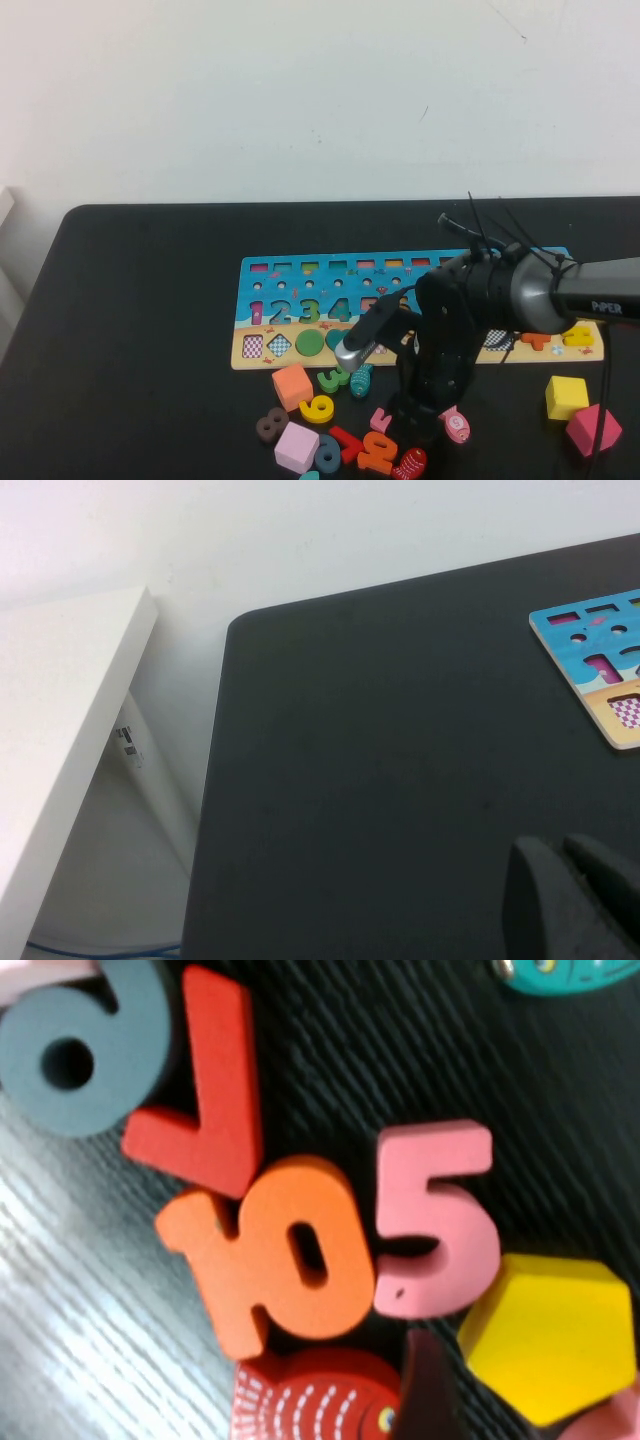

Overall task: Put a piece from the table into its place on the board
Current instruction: Pick up the "Pentagon"

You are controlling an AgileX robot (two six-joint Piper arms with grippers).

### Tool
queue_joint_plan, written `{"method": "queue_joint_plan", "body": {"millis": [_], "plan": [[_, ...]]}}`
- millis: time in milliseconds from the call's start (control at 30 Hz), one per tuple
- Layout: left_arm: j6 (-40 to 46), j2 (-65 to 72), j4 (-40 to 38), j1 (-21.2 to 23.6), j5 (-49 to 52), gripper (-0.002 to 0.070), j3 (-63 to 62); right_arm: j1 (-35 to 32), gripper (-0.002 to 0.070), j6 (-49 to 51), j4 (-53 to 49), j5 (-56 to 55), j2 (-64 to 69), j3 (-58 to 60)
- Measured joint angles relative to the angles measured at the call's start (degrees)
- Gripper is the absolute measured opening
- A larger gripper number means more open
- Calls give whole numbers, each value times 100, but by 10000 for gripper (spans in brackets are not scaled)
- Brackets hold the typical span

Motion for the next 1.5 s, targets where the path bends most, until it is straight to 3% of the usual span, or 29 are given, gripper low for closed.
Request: {"method": "queue_joint_plan", "body": {"millis": [1067,1300,1500], "plan": [[0,0,0,0,0,-1,0,0,478,47,-289,20,226,-12],[0,0,0,0,0,-1,0,0,378,532,-289,-128,236,-12],[0,0,0,0,0,-1,0,0,375,578,-325,12,236,-56]]}}
